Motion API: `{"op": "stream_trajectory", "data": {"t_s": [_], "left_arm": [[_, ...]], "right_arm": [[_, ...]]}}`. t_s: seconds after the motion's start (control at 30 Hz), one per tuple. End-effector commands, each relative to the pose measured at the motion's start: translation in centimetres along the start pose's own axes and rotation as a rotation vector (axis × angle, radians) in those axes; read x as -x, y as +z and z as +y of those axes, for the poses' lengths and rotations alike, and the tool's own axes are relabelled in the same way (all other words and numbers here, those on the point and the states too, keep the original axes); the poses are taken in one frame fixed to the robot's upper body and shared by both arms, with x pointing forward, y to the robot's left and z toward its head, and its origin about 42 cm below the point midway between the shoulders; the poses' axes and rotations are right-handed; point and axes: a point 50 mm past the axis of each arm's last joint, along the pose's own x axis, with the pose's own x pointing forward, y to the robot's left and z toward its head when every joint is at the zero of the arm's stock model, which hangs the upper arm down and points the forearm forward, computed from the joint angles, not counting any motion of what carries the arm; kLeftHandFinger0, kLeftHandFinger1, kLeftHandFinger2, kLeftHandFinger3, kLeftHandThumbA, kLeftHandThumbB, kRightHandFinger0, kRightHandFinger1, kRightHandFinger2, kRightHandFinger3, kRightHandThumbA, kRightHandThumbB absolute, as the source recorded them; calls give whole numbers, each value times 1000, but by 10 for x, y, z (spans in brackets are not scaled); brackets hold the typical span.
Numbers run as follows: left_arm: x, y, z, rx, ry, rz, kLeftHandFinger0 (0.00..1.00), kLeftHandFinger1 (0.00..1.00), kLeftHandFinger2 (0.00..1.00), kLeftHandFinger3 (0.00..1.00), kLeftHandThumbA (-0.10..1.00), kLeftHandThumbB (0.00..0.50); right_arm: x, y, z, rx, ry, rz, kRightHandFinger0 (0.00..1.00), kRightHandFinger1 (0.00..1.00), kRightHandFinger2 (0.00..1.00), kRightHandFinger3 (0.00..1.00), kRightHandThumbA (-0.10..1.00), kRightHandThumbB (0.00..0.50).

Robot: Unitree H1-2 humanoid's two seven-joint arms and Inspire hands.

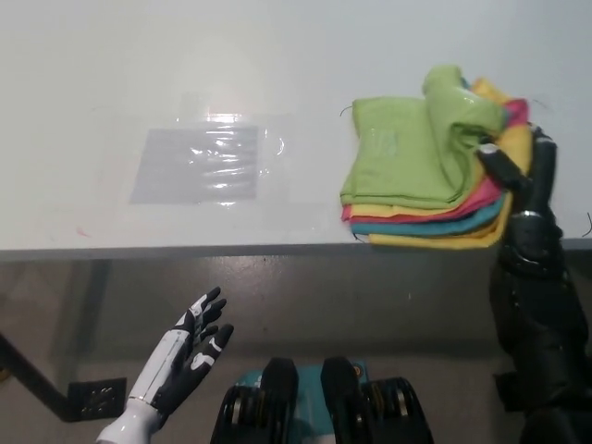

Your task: A stack of folded microfibre clothes with a single fold is kept infront of the robot. the robot uses its right hand to grab one end of the clothes and pulla it away from the other end to unfold

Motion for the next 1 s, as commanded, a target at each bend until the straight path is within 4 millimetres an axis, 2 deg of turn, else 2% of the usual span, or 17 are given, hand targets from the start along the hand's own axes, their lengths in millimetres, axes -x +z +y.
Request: {"op": "stream_trajectory", "data": {"t_s": [0.0, 0.03, 0.07, 0.2, 0.3, 0.33, 0.37, 0.5, 0.57, 0.63, 0.7, 0.73, 0.77, 0.8, 0.87, 0.93, 0.97], "left_arm": [[1, 7, 11, -66, 5, -58, 1000, 1000, 1000, 1000, 813, 173], [2, 7, 12, -69, 5, -56, 1000, 1000, 1000, 1000, 814, 167], [2, 7, 12, -69, 6, -55, 1000, 1000, 1000, 1000, 813, 167], [2, 6, 12, -67, 6, -48, 1000, 1000, 1000, 1000, 764, 170], [3, 6, 12, -61, 2, -38, 1000, 1000, 1000, 1000, 700, 173], [4, 5, 12, -55, 1, -38, 1000, 1000, 1000, 1000, 669, 173], [5, 6, 12, -55, 1, -39, 1000, 1000, 1000, 1000, 646, 170], [6, 4, 12, -45, -1, -37, 1000, 1000, 1000, 1000, 610, 175], [7, 4, 13, -54, 0, -31, 1000, 1000, 1000, 1000, 599, 172], [8, 4, 14, -59, 1, -29, 1000, 1000, 1000, 1000, 595, 170], [9, 4, 15, -58, 0, -29, 1000, 1000, 1000, 1000, 588, 164], [9, 4, 15, -60, -2, -32, 1000, 1000, 1000, 1000, 590, 162], [9, 4, 15, -61, -2, -33, 1000, 1000, 1000, 1000, 591, 162], [9, 4, 15, -59, -2, -36, 1000, 1000, 1000, 1000, 587, 160], [11, 3, 14, -57, -2, -33, 1000, 1000, 1000, 1000, 587, 163], [12, 2, 14, -59, -5, -32, 1000, 1000, 1000, 1000, 582, 157], [12, 2, 13, -57, -6, -30, 1000, 1000, 1000, 1000, 580, 164]], "right_arm": [[-35, 31, -58, -650, -220, -21, 615, 951, 1000, 1000, 984, 27], [-34, 28, -61, -633, -204, -34, 909, 1000, 1000, 1000, 1000, 60], [-33, 28, -62, -617, -194, -42, 992, 1000, 1000, 1000, 1000, 60], [-29, 25, -72, -480, -138, -133, 1000, 1000, 1000, 1000, 1000, 118], [-24, 28, -76, -409, -115, -212, 1000, 1000, 1000, 1000, 1000, 123], [-22, 31, -76, -380, -112, -248, 1000, 1000, 1000, 1000, 1000, 87], [-22, 33, -77, -355, -105, -266, 1000, 1000, 1000, 1000, 1000, 79], [-13, 54, -73, -282, -65, -391, 1000, 1000, 1000, 1000, 1000, 100], [0, 80, -69, -271, -55, -503, 1000, 1000, 1000, 1000, 1000, 157], [11, 98, -67, -262, -61, -576, 1000, 1000, 1000, 1000, 1000, 160], [30, 127, -65, -272, -56, -674, 1000, 1000, 1000, 1000, 1000, 229], [44, 144, -63, -230, -75, -746, 1000, 1000, 1000, 1000, 1000, 242], [48, 149, -63, -213, -82, -769, 1000, 1000, 1000, 1000, 1000, 246], [61, 164, -62, -193, -93, -822, 1000, 1000, 1000, 1000, 1000, 221], [94, 194, -60, -181, -113, -970, 1000, 1000, 1000, 1000, 1000, 233], [123, 214, -59, -240, -72, -1117, 1000, 1000, 1000, 1000, 1000, 188], [148, 229, -59, -245, -65, -1210, 1000, 1000, 1000, 1000, 1000, 176]]}}
